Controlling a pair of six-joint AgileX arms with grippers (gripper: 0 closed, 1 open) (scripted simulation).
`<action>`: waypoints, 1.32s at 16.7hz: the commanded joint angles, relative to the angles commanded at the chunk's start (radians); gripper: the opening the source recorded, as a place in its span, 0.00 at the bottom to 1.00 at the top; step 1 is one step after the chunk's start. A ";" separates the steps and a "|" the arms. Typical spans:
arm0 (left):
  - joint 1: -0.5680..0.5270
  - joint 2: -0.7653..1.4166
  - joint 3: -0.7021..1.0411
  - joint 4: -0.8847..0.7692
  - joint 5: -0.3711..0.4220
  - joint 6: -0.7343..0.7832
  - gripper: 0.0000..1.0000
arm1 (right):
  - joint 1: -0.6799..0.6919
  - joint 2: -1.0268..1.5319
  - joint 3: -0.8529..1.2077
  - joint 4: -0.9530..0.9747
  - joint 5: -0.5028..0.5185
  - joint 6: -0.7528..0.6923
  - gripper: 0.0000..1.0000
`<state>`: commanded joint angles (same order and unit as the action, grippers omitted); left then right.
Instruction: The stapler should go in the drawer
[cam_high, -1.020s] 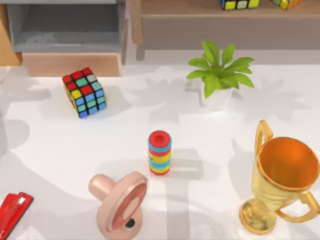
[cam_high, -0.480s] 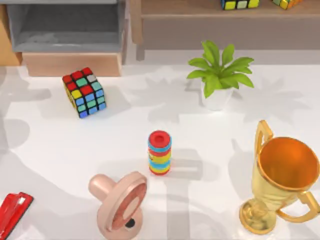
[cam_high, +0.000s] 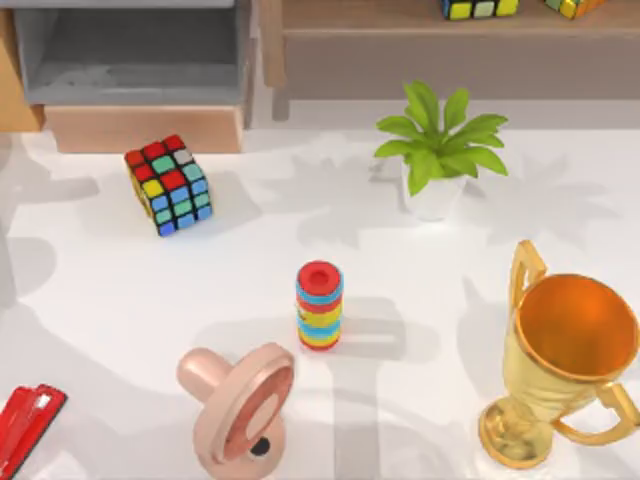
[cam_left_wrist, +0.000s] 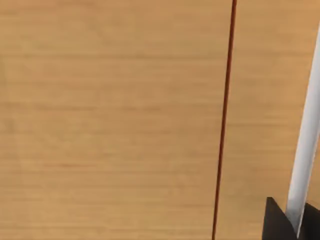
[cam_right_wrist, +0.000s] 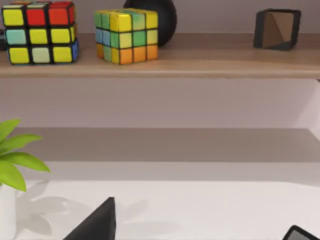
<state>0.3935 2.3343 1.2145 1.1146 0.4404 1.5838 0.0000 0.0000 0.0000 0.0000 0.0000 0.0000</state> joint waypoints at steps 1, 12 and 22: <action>0.000 0.000 0.000 0.000 0.000 0.000 0.00 | 0.000 0.000 0.000 0.000 0.000 0.000 1.00; 0.070 -0.113 -0.265 0.129 0.065 -0.005 0.00 | 0.000 0.000 0.000 0.000 0.000 0.000 1.00; 0.109 -0.158 -0.378 0.191 0.107 -0.001 0.00 | 0.000 0.000 0.000 0.000 0.000 0.000 1.00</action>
<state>0.5030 2.1759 0.8361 1.3059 0.5472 1.5828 0.0000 0.0000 0.0000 0.0000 0.0000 0.0000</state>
